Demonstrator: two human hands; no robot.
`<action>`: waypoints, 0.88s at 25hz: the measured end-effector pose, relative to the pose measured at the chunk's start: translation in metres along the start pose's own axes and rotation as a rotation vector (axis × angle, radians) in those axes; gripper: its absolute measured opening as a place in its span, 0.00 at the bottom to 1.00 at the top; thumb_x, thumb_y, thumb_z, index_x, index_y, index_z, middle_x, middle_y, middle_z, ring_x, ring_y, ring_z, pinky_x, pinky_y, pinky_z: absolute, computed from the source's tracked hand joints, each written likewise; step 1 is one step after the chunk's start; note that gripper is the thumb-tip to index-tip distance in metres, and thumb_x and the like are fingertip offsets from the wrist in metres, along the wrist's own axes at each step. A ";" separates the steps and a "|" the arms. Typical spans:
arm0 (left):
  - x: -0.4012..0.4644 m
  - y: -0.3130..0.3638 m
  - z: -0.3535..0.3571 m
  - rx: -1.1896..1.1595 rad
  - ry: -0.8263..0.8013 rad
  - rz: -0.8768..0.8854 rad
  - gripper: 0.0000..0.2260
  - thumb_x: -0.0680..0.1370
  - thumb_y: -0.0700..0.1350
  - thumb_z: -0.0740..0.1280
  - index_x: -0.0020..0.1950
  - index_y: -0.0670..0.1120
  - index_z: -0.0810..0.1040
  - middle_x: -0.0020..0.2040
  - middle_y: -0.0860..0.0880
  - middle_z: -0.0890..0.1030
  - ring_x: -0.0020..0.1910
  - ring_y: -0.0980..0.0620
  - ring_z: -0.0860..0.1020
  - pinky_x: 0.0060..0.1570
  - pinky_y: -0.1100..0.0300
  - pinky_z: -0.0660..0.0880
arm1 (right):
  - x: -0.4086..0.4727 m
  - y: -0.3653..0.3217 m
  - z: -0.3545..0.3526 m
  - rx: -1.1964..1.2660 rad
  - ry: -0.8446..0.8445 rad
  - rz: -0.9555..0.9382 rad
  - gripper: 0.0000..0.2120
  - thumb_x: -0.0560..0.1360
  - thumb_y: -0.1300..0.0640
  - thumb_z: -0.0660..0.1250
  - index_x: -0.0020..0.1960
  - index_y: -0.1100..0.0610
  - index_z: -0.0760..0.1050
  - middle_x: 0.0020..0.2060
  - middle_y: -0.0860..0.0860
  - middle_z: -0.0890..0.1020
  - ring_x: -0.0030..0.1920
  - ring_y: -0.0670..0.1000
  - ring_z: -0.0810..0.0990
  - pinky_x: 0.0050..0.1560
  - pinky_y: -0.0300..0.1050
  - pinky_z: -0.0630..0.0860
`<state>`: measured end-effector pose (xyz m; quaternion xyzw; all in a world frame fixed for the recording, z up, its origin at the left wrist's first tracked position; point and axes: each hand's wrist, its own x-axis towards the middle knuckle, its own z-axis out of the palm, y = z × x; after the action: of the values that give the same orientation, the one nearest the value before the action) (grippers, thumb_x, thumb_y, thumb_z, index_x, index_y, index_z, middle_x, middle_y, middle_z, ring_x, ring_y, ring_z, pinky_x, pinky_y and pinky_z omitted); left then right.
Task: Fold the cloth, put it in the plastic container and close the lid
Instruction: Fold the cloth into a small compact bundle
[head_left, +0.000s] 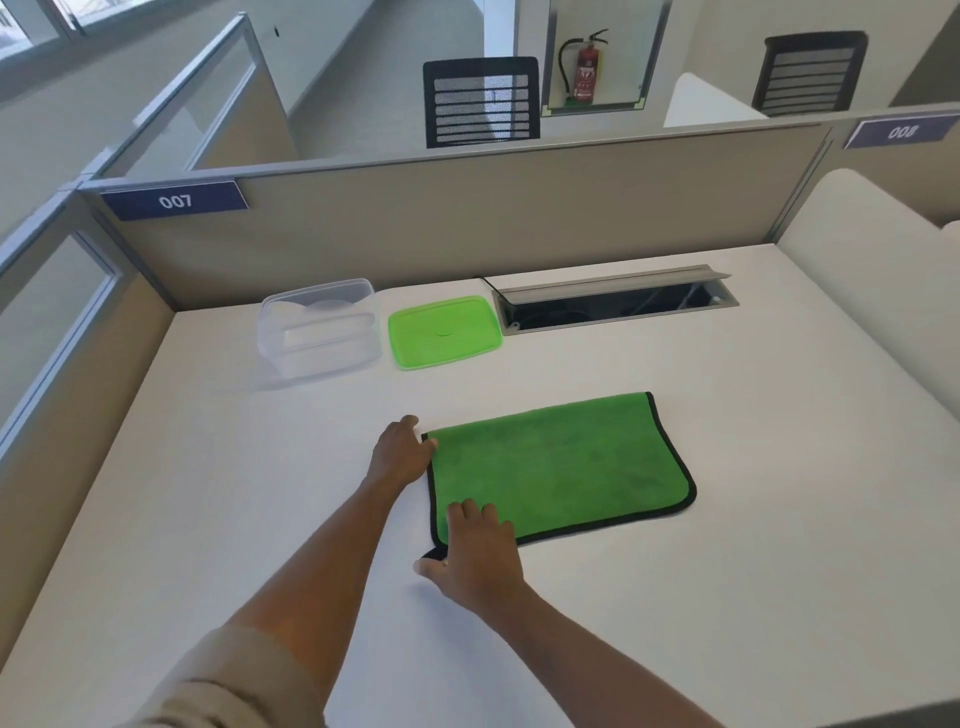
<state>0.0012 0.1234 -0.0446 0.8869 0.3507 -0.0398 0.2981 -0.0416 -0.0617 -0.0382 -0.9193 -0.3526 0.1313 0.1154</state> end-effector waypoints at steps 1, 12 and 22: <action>0.004 -0.001 0.000 0.000 -0.001 0.004 0.24 0.78 0.49 0.65 0.72 0.41 0.68 0.68 0.40 0.73 0.66 0.42 0.71 0.62 0.52 0.69 | 0.000 -0.006 0.005 -0.026 0.034 0.036 0.28 0.64 0.36 0.68 0.52 0.57 0.72 0.46 0.52 0.76 0.47 0.57 0.74 0.44 0.54 0.71; 0.017 0.004 -0.004 0.066 -0.029 0.065 0.07 0.75 0.44 0.69 0.48 0.41 0.80 0.48 0.43 0.82 0.49 0.44 0.78 0.44 0.54 0.73 | 0.018 -0.026 0.022 -0.159 0.026 0.048 0.20 0.48 0.52 0.82 0.33 0.54 0.74 0.29 0.49 0.73 0.28 0.50 0.72 0.26 0.43 0.60; 0.009 0.011 -0.009 -0.028 0.000 0.006 0.10 0.77 0.44 0.68 0.54 0.40 0.79 0.52 0.41 0.81 0.53 0.41 0.78 0.46 0.56 0.70 | 0.010 -0.029 0.022 -0.110 0.001 0.067 0.23 0.42 0.52 0.82 0.30 0.55 0.73 0.26 0.50 0.73 0.26 0.50 0.72 0.23 0.41 0.60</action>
<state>0.0135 0.1273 -0.0345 0.8837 0.3486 -0.0341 0.3105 -0.0596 -0.0309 -0.0511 -0.9356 -0.3283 0.1151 0.0606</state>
